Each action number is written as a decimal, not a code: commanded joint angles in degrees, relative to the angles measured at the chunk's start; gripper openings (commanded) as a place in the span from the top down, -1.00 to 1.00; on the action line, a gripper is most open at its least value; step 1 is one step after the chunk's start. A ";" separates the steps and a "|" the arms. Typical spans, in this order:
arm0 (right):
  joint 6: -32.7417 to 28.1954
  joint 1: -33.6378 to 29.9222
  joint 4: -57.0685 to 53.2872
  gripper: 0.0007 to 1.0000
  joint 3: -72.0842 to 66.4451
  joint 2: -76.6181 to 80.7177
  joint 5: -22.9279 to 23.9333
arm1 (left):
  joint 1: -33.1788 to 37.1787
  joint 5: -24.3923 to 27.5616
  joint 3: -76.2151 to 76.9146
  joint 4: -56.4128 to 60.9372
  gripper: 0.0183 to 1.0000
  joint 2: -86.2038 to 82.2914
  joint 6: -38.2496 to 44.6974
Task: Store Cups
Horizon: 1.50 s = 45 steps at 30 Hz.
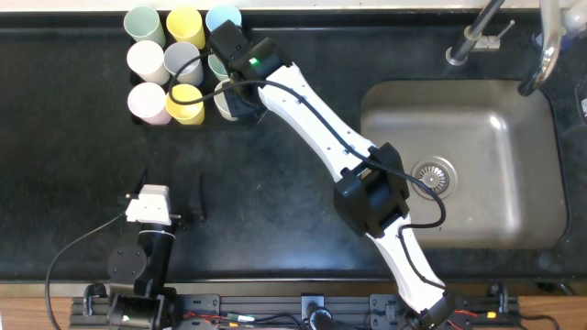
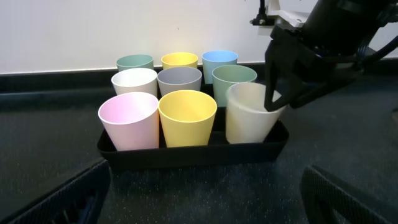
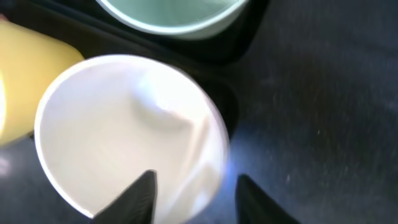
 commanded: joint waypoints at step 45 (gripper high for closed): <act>-19.58 -39.12 50.71 -1.00 -108.24 -128.80 2.08 | 0.00 0.76 -0.07 -0.22 -1.00 -0.42 0.90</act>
